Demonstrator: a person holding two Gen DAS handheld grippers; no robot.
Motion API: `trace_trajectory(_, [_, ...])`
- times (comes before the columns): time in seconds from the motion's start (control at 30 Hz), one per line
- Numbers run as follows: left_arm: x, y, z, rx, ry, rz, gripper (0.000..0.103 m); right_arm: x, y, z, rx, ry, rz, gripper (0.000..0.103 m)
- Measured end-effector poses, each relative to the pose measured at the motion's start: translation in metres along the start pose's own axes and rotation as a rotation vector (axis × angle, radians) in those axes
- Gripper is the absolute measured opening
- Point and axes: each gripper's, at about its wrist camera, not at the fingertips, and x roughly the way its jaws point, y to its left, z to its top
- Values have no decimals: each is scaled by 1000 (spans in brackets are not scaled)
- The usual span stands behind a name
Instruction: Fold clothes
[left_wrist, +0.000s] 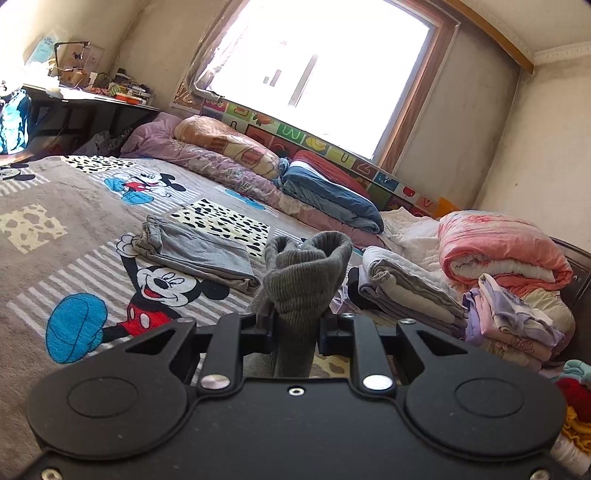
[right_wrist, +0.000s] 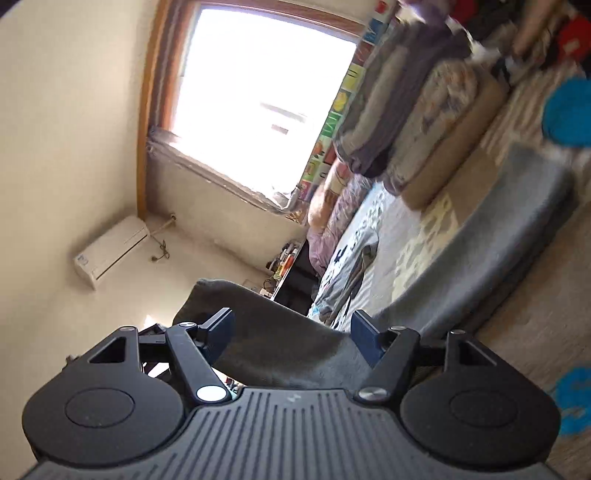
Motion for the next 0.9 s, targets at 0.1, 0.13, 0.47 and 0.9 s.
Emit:
trace_trajectory(0.1, [-15, 14, 3, -60, -5, -8, 17, 41, -9, -15, 122, 13, -9, 71])
trace_trajectory(0.13, [-20, 19, 3, -81, -7, -10, 17, 54, -11, -18, 151, 15, -15, 71])
trace_trajectory(0.47, [-26, 81, -18, -202, 19, 48, 17, 123, -19, -56, 99, 91, -305, 41])
trace_trajectory(0.9, [-31, 86, -24, -167, 12, 21, 17, 87, -11, -59, 404, 108, -392, 70])
